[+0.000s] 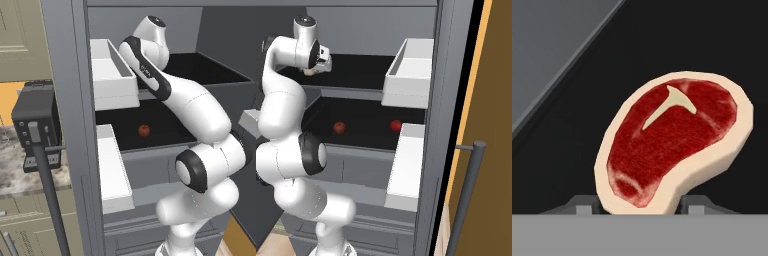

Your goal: Open the fridge, remove the apple, tomato, and steak, and place them on any counter.

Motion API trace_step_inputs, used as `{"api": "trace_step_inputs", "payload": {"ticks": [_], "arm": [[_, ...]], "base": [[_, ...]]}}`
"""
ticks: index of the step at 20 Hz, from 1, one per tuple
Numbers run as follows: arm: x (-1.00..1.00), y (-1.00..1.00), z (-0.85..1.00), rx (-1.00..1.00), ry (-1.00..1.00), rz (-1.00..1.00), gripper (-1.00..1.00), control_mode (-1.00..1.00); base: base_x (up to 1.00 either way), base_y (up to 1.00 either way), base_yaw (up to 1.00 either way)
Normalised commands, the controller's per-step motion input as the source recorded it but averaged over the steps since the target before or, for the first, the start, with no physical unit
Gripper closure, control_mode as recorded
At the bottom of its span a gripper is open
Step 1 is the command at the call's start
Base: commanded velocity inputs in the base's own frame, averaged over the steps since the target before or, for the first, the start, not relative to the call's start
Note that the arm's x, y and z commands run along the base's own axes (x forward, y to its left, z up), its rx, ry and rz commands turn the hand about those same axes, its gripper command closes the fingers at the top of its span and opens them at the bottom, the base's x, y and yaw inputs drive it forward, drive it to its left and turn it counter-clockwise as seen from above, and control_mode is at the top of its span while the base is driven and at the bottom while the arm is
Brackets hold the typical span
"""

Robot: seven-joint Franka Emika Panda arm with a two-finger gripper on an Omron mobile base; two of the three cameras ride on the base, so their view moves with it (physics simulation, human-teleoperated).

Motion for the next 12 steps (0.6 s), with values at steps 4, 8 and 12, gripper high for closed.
{"api": "trace_step_inputs", "payload": {"ticks": [4,8,12], "arm": [[0.00,0.00,0.00,0.00,0.00,0.00,1.00,-1.00],[-0.41,-0.22,-0.01,0.00,-0.09,0.00,1.00,-1.00],[-1.00,-0.40,0.03,0.00,-0.35,0.00,1.00,-1.00]], "base": [[0.00,0.00,0.00],[0.00,0.00,0.00],[0.00,0.00,0.00]]}}
